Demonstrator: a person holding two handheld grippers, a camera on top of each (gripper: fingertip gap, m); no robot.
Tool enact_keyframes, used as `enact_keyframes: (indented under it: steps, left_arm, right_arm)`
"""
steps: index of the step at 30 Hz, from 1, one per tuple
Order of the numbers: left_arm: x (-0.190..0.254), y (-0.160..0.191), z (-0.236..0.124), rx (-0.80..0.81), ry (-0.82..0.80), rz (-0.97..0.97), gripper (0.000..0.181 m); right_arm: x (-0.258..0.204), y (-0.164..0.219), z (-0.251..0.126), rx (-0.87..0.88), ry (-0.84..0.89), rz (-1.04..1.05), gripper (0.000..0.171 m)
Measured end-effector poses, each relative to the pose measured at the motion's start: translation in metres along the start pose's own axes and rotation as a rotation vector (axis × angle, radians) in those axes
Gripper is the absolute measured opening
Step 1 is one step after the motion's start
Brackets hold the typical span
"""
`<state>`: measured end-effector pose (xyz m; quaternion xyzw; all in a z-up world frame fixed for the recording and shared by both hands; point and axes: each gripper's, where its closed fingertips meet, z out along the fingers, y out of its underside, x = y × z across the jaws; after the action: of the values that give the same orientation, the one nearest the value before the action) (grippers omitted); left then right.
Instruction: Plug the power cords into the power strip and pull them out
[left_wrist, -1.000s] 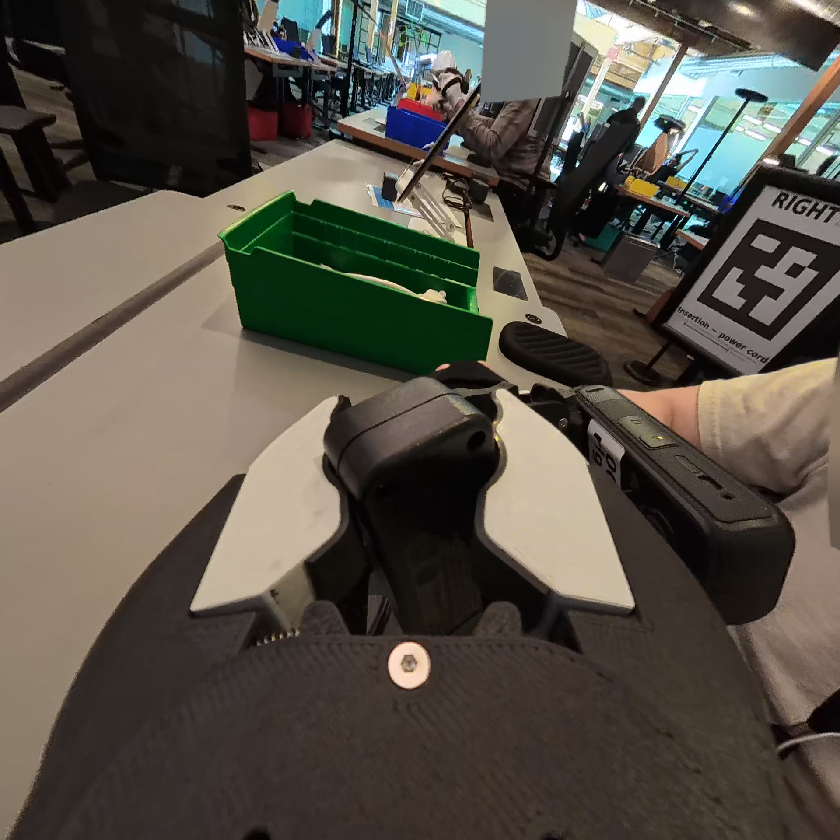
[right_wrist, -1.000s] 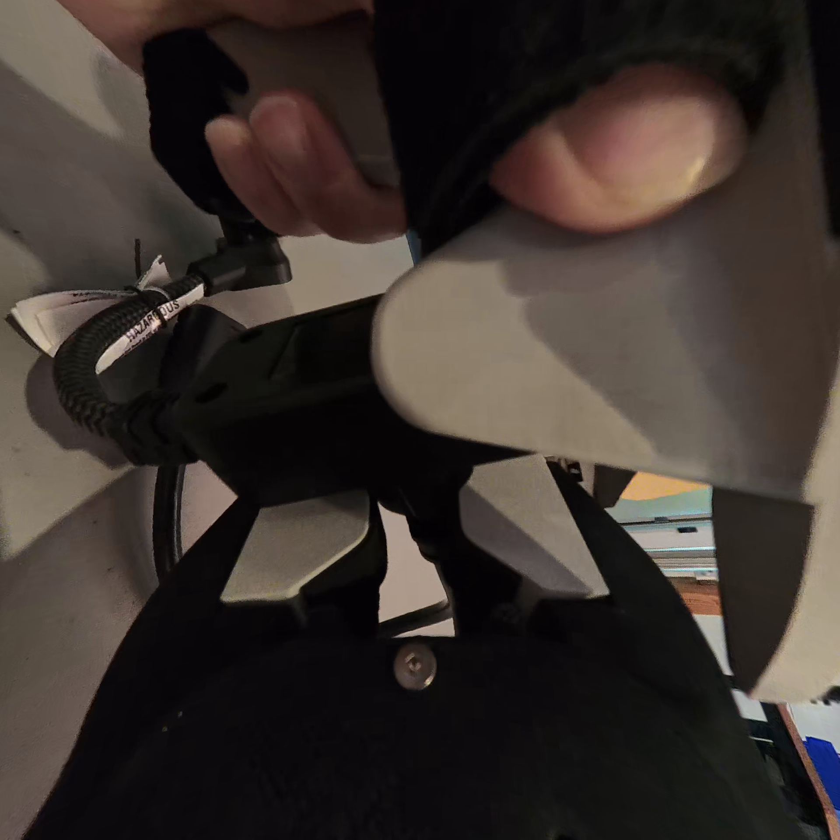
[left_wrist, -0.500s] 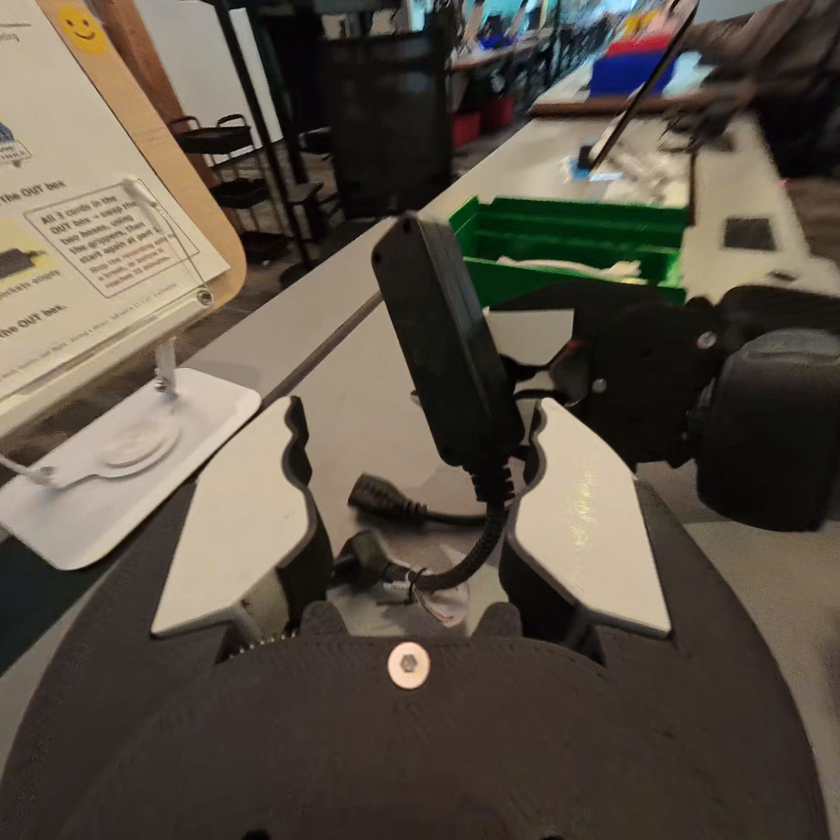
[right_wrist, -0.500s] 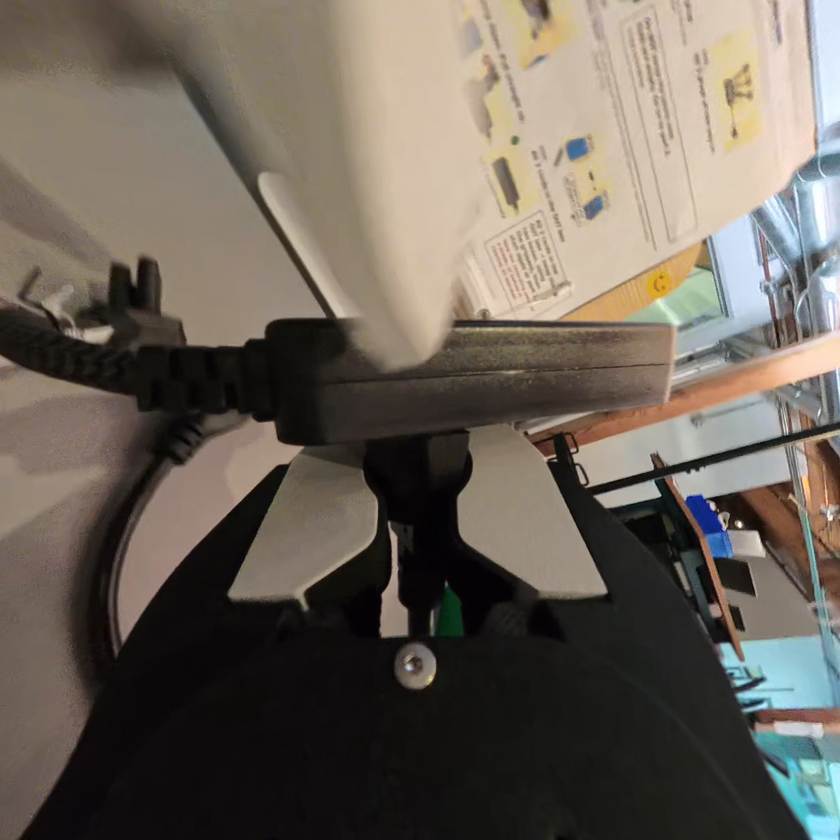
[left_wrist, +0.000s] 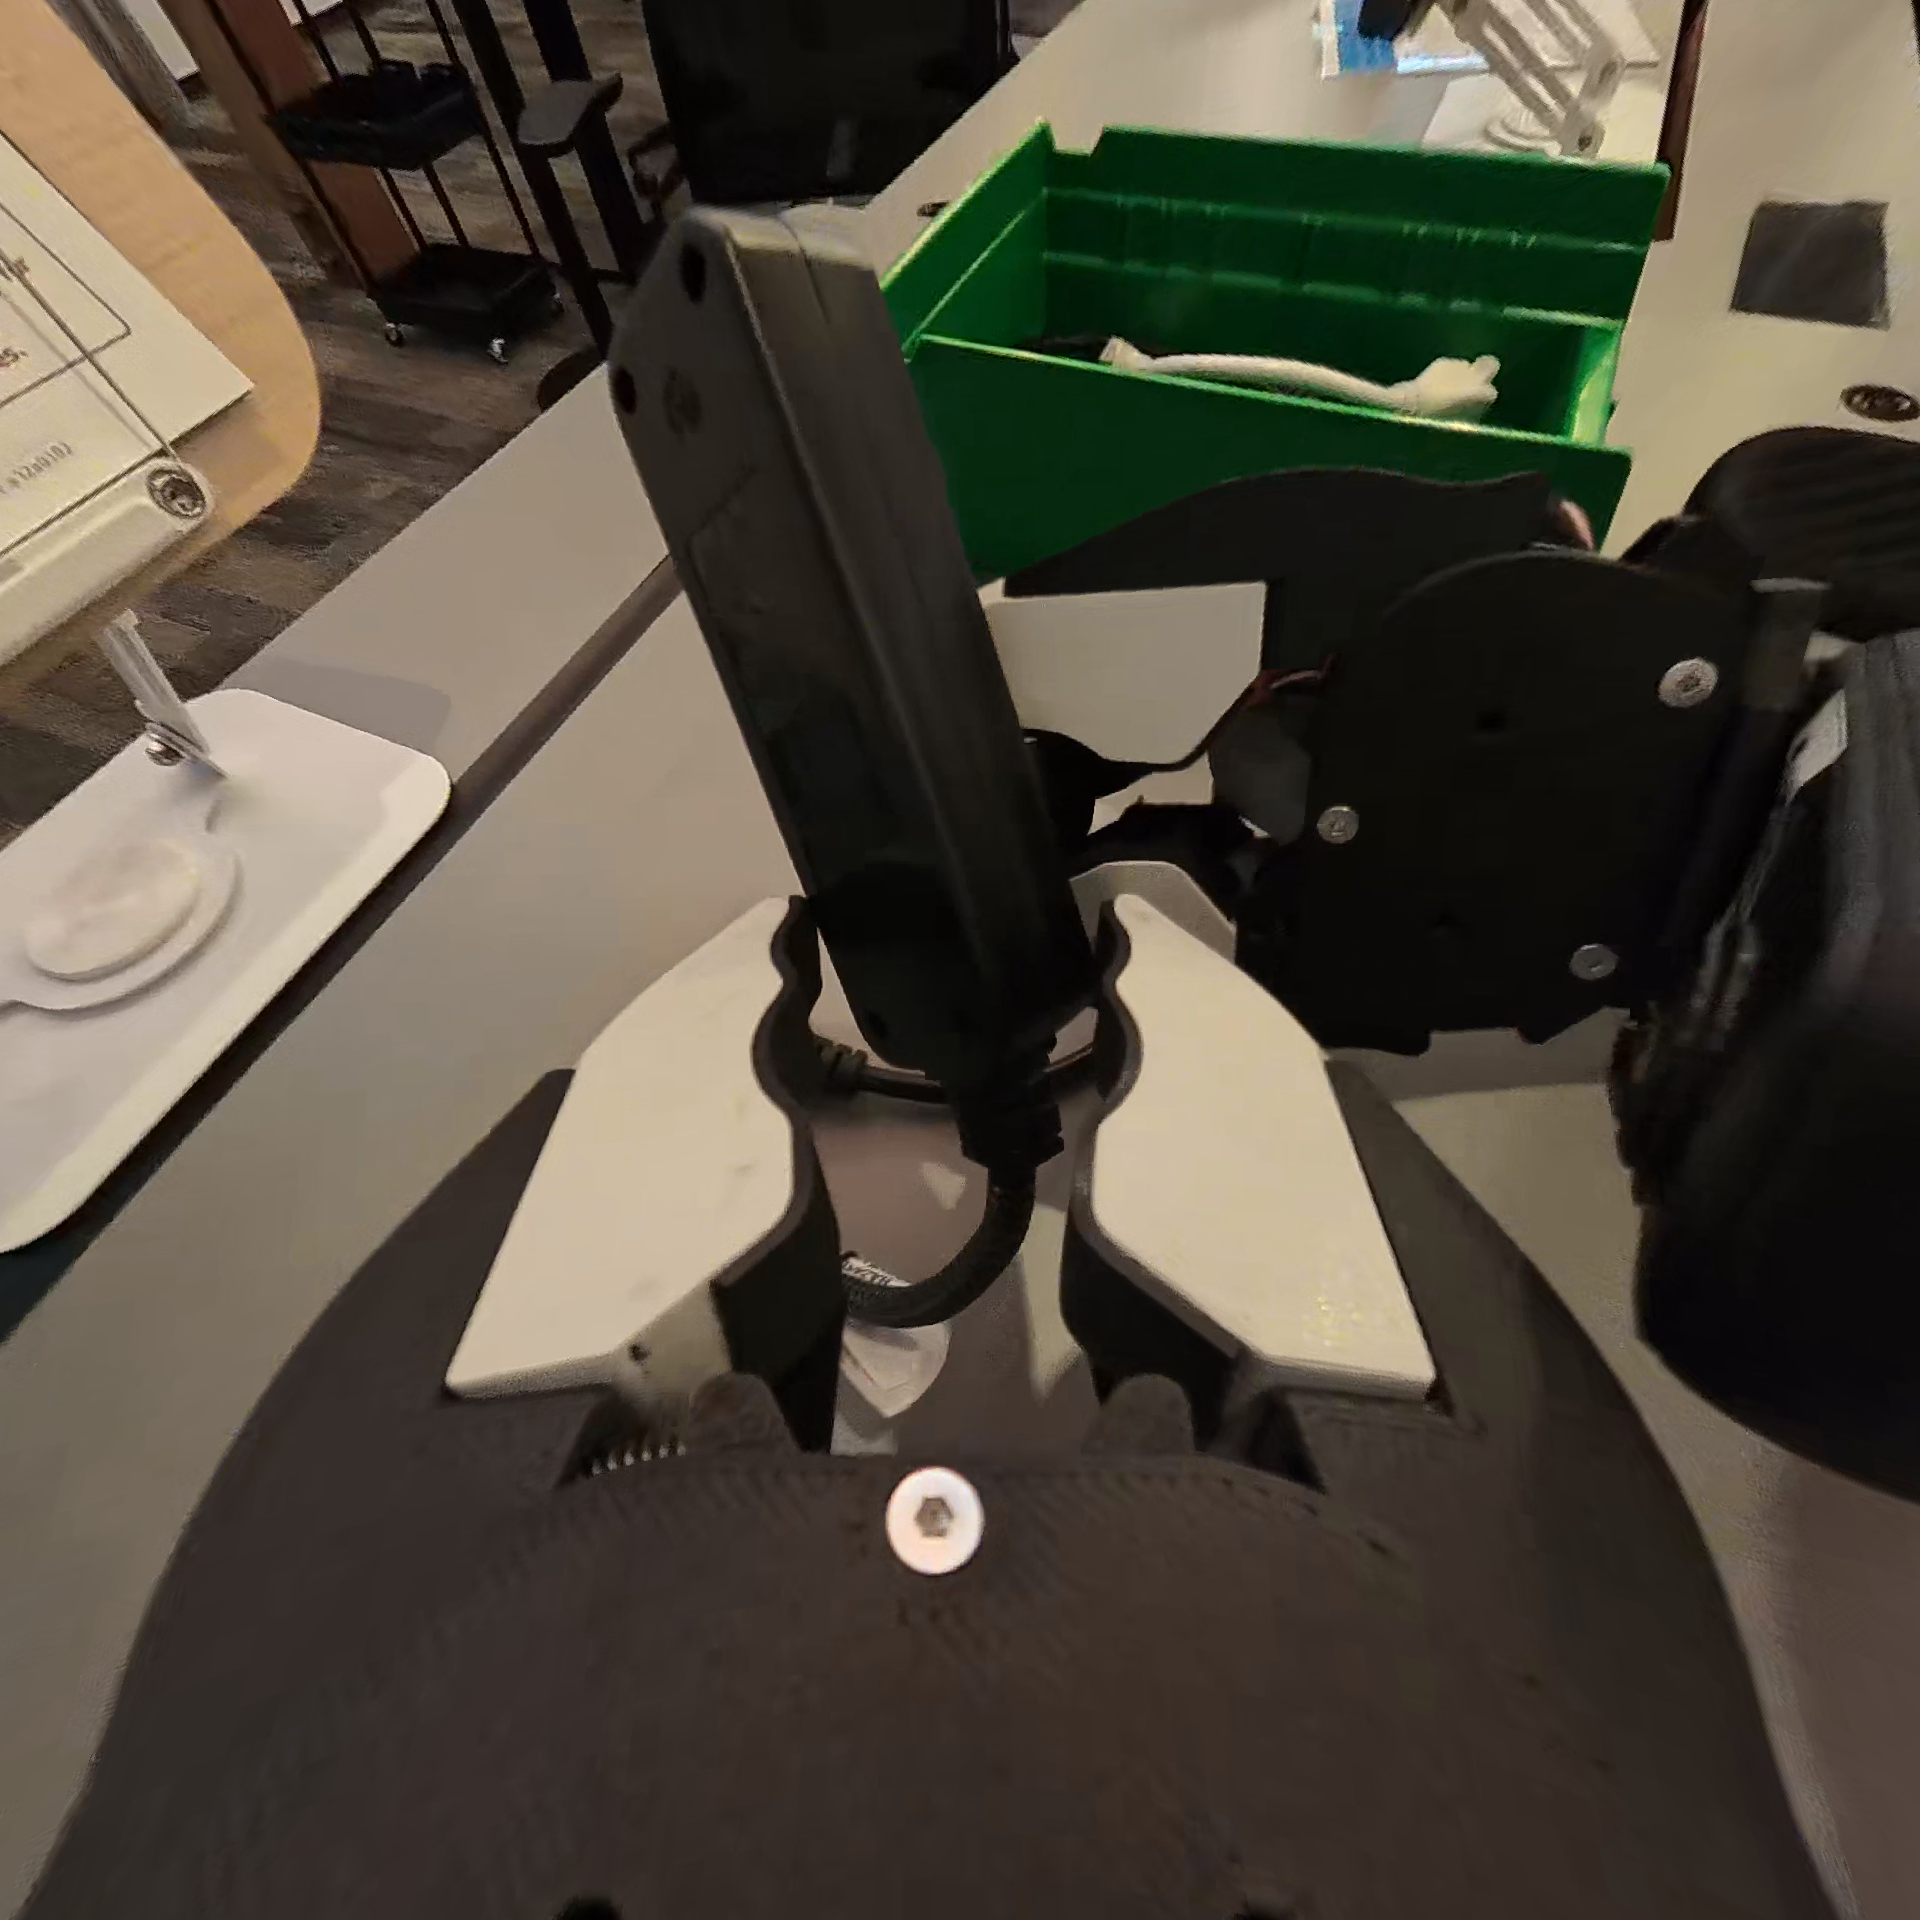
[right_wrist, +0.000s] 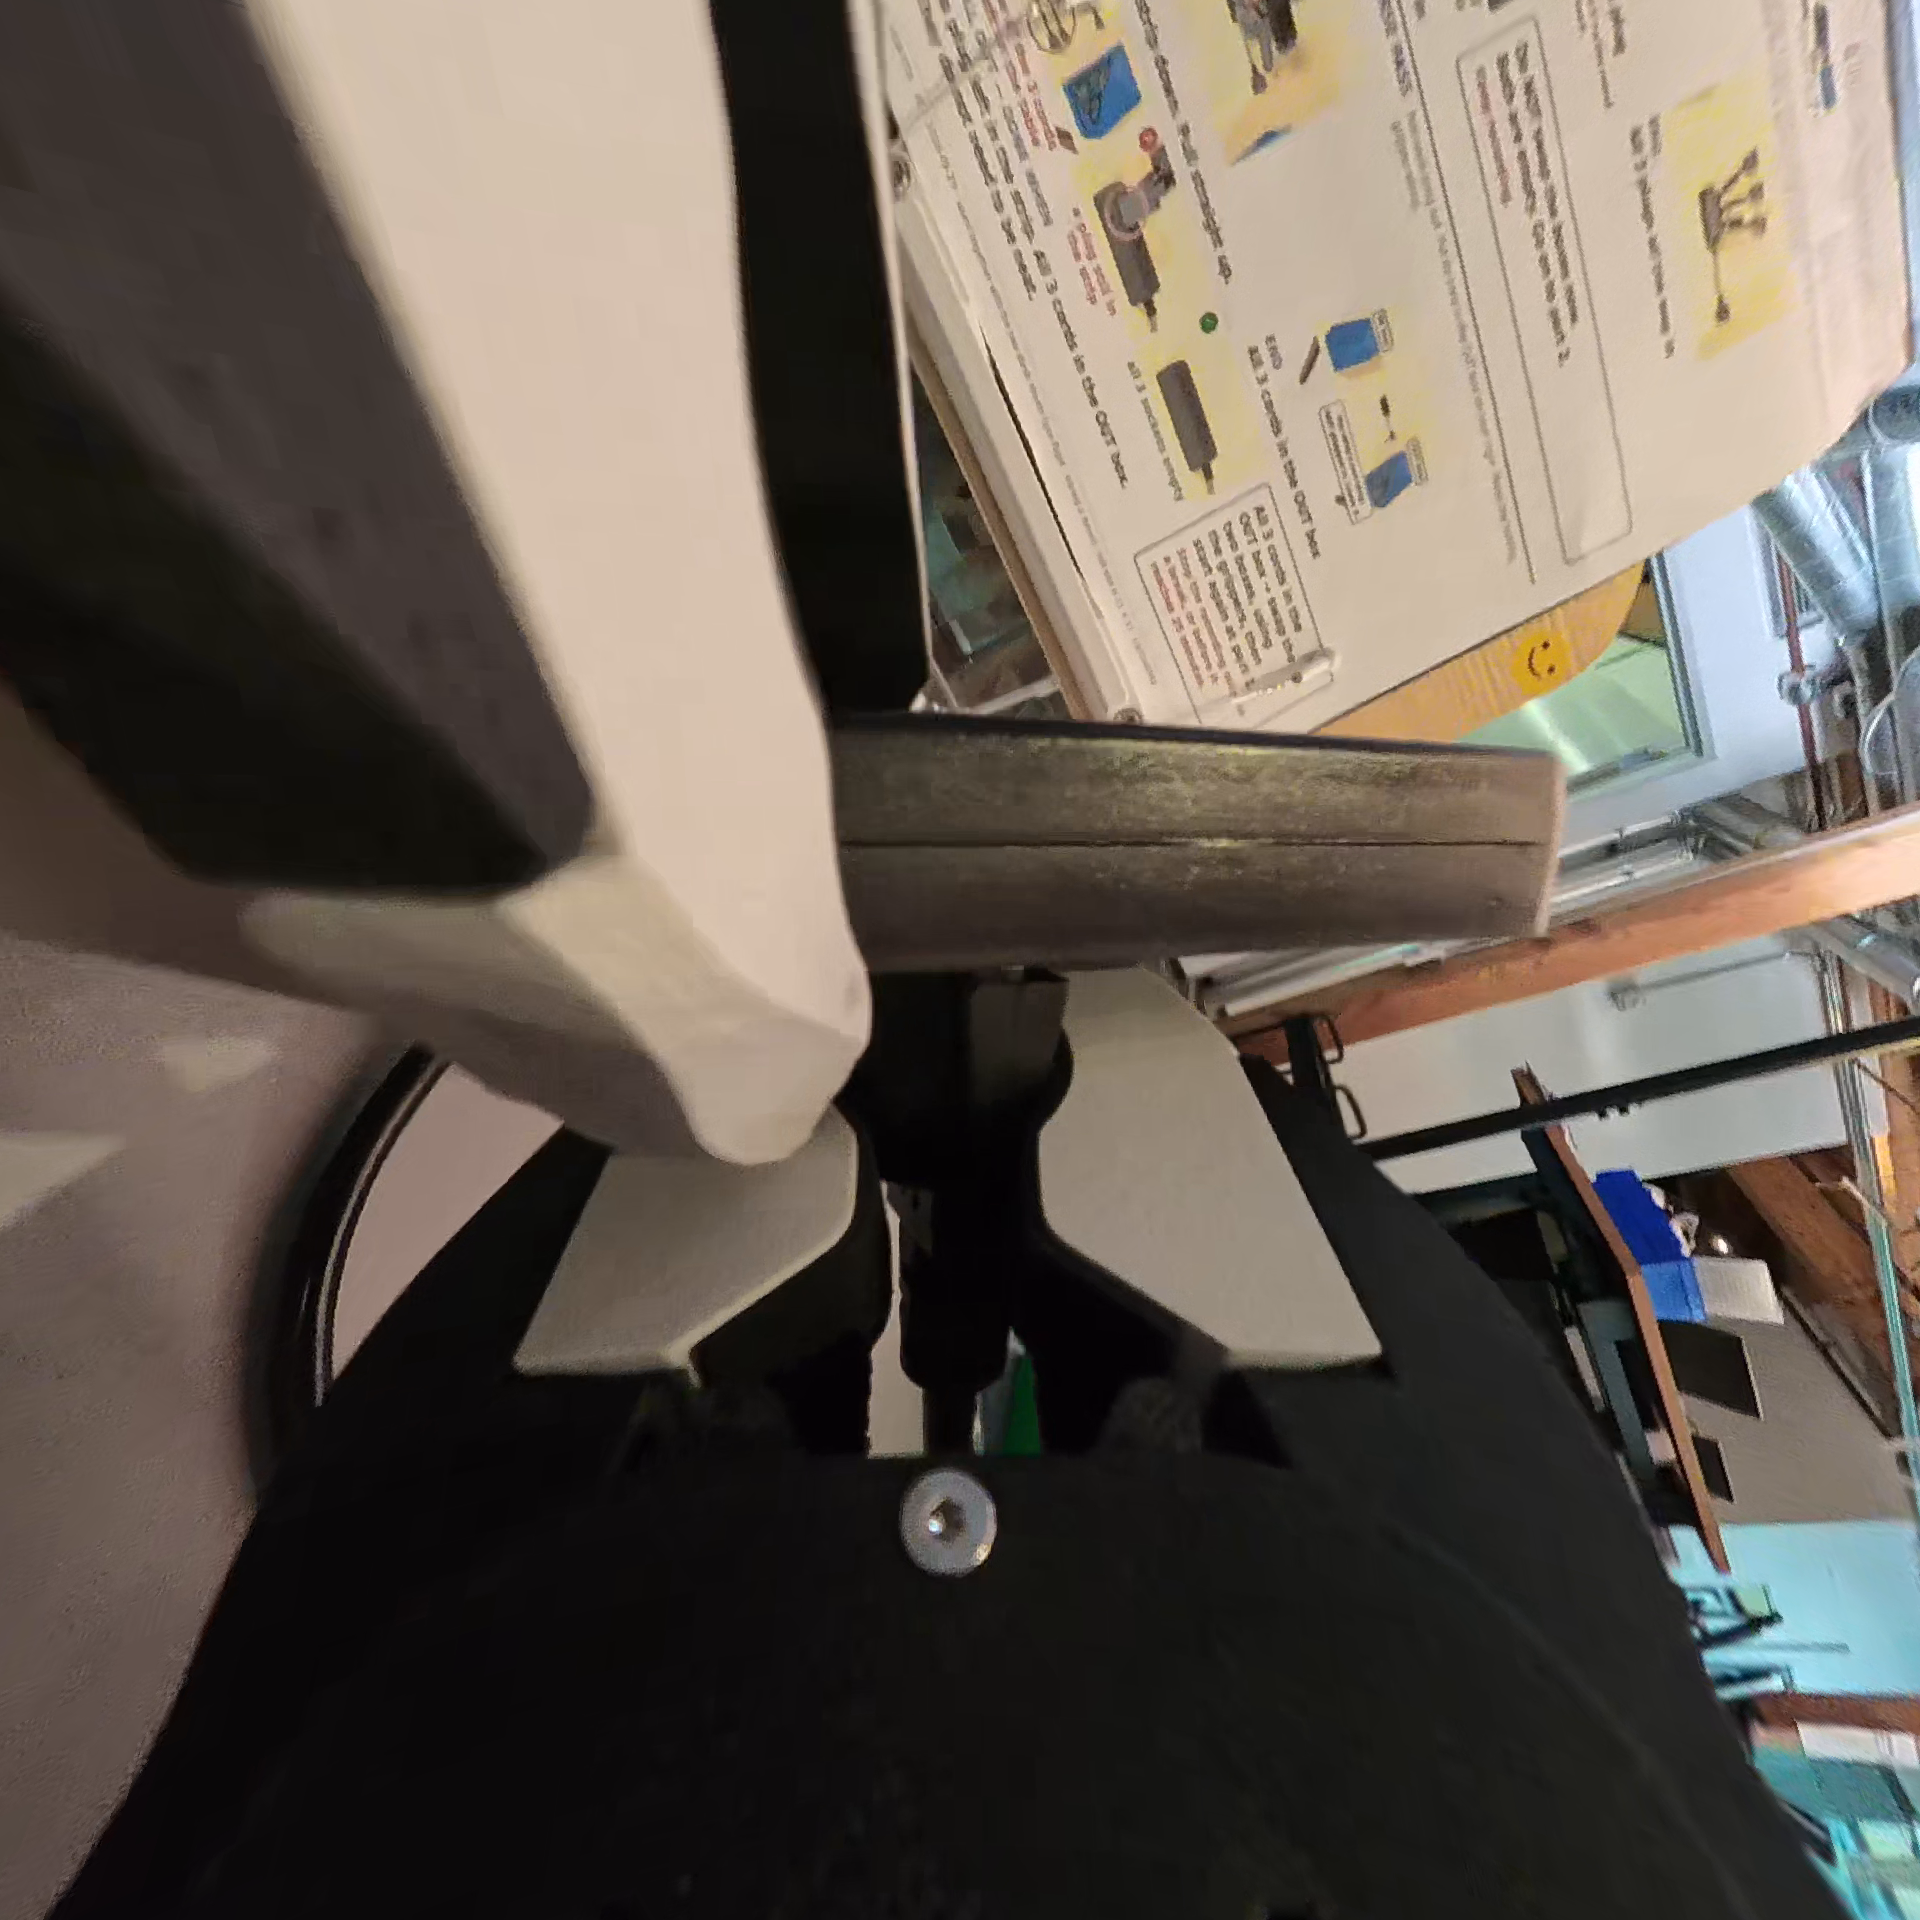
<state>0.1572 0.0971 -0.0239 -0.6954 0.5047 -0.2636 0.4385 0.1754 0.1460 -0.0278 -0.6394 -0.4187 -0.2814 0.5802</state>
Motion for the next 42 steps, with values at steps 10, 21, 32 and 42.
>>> enact_keyframes:
  steps: [10,21,32,42]
  left_arm:
    - [0.001,0.0,-0.006,-0.002,0.059,-0.009,0.05]
    - [0.037,0.018,-0.003,-0.063,0.453,-0.294,0.062]
    - [0.027,0.02,-0.007,-0.097,0.413,-0.3,0.051]
    - [0.005,0.018,-0.029,-0.06,0.379,-0.295,0.051]
  right_arm:
    - [-0.001,-0.01,-0.004,0.094,-0.018,-0.043,0.02]
    - [-0.002,-0.036,-0.021,0.277,0.13,-0.322,0.02]
    - [-0.009,-0.027,-0.012,0.154,-0.048,-0.198,0.026]
    - [-0.025,-0.019,-0.027,0.25,-0.449,0.024,0.052]
